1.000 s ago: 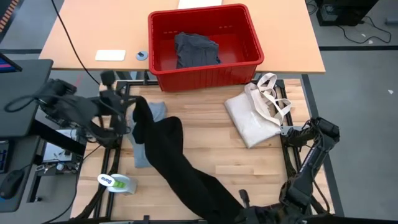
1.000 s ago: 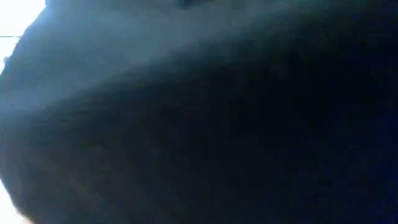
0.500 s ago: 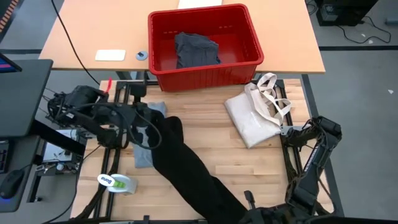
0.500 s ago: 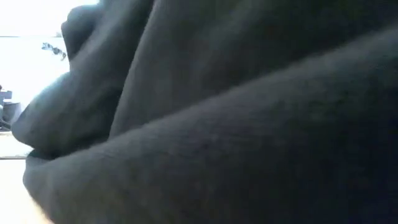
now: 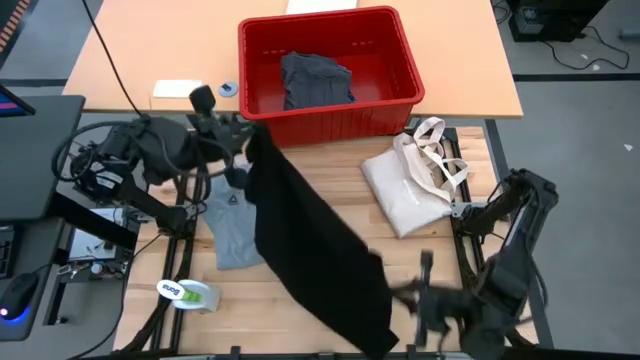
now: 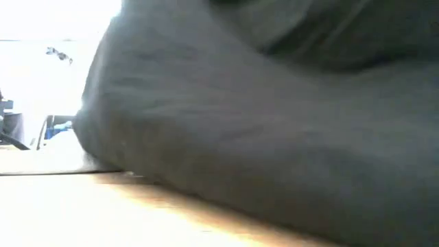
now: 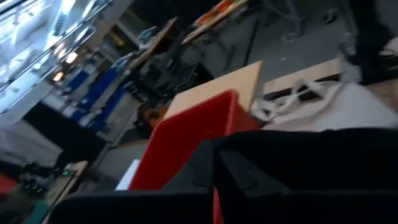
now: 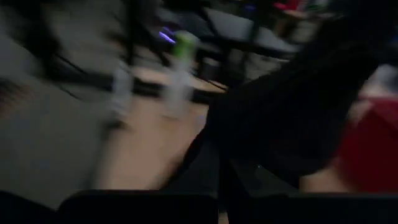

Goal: Fold Laundry from Bin
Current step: Fold the black shirt

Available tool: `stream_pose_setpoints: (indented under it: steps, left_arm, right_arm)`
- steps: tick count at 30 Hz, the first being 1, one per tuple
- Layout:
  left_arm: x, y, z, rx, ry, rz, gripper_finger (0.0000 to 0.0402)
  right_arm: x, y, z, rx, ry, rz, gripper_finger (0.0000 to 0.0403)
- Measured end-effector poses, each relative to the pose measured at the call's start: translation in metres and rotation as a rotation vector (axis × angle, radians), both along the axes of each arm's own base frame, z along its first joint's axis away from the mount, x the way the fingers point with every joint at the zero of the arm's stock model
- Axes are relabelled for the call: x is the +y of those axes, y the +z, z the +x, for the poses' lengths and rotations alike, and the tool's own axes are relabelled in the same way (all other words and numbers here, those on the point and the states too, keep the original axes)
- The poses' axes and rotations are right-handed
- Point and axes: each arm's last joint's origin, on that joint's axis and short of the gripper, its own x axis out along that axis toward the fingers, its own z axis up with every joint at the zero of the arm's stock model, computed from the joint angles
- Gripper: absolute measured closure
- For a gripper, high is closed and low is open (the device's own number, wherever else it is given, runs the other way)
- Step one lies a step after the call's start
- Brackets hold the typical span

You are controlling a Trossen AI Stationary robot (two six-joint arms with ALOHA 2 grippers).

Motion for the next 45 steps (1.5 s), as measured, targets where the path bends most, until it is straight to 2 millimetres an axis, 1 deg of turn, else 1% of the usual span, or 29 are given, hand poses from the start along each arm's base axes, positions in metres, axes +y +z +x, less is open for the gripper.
stream_pose_setpoints:
  steps: [3,7,11,15,19,23,26,29,31,33,37,39,41,43,45]
  left_arm:
    - [0.012,0.001,0.001,0.003,0.059,0.018,0.0395]
    - [0.028,0.008,0.003,-0.015,0.121,0.085,0.0395]
    - [0.041,0.03,-0.002,-0.146,0.149,0.173,0.0395]
    - [0.055,0.05,-0.006,-0.288,0.145,0.276,0.0395]
    - [0.074,0.059,0.0,-0.341,0.151,0.399,0.0395]
    - [0.103,0.057,0.011,-0.32,0.196,0.491,0.0395]
    - [0.12,0.058,0.014,-0.334,0.245,0.534,0.0395]
    - [0.126,0.062,0.009,-0.379,0.239,0.536,0.0395]
    - [0.121,0.067,0.001,-0.4,0.201,0.528,0.0395]
    - [0.112,0.074,-0.009,-0.424,0.144,0.518,0.0396]
    - [0.09,0.089,-0.033,-0.503,0.03,0.493,0.0399]
    - [0.083,0.095,-0.043,-0.549,0.011,0.488,0.0399]
    - [0.079,0.1,-0.049,-0.58,0.006,0.489,0.0399]
    - [0.079,0.102,-0.051,-0.595,0.009,0.477,0.0397]
    - [0.077,0.1,-0.049,-0.609,-0.016,0.423,0.0394]
  right_arm:
    - [-0.03,0.006,-0.004,0.059,-0.064,-0.125,0.0393]
    - [-0.075,0.022,-0.009,0.127,-0.116,-0.118,0.0394]
    - [-0.121,0.046,-0.016,0.085,-0.23,-0.15,0.0394]
    - [-0.164,0.072,-0.029,0.03,-0.302,-0.185,0.0394]
    - [-0.196,0.099,-0.048,-0.07,-0.367,-0.221,0.0393]
    - [-0.219,0.126,-0.068,-0.16,-0.415,-0.322,0.0393]
    - [-0.231,0.144,-0.081,-0.225,-0.43,-0.405,0.0392]
    - [-0.238,0.154,-0.09,-0.291,-0.402,-0.435,0.0392]
    - [-0.239,0.154,-0.093,-0.296,-0.367,-0.449,0.0392]
    - [-0.238,0.151,-0.093,-0.273,-0.347,-0.447,0.0392]
    - [-0.231,0.139,-0.086,-0.194,-0.293,-0.455,0.0392]
    - [-0.229,0.139,-0.081,-0.181,-0.351,-0.465,0.0392]
    - [-0.23,0.144,-0.081,-0.187,-0.431,-0.479,0.0392]
    - [-0.232,0.15,-0.083,-0.209,-0.472,-0.487,0.0391]
    - [-0.231,0.154,-0.085,-0.249,-0.456,-0.473,0.0391]
